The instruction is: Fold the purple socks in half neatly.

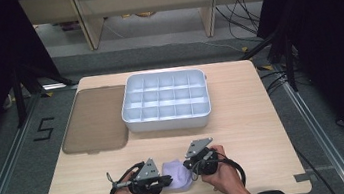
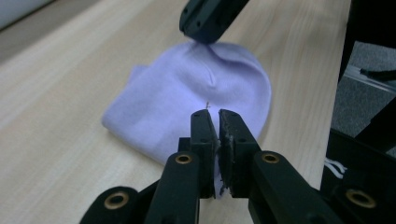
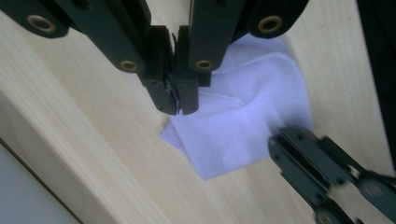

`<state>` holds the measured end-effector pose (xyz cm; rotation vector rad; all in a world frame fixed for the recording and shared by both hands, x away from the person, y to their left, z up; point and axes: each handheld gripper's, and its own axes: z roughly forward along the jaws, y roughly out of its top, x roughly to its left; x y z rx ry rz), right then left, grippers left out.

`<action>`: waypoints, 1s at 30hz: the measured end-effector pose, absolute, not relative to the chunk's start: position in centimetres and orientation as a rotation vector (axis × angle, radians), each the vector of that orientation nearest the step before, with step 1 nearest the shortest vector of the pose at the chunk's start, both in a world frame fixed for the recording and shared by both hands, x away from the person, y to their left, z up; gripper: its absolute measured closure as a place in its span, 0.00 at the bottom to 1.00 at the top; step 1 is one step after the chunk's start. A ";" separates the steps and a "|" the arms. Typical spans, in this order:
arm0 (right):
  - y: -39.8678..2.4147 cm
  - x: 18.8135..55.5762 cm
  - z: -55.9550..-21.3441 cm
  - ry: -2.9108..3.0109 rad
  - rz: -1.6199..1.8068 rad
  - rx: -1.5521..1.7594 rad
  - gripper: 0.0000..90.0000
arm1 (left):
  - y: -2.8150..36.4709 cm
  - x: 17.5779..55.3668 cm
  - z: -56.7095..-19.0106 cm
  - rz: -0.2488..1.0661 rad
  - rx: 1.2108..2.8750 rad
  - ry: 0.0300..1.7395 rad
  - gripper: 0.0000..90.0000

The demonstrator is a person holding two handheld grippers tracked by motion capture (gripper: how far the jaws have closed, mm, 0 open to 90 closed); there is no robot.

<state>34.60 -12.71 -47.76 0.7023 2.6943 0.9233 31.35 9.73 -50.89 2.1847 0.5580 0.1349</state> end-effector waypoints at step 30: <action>-11.6 32.2 -49.0 2.842 0.876 0.654 0.97 | 13.0 32.3 -50.9 0.037 2.090 0.861 0.55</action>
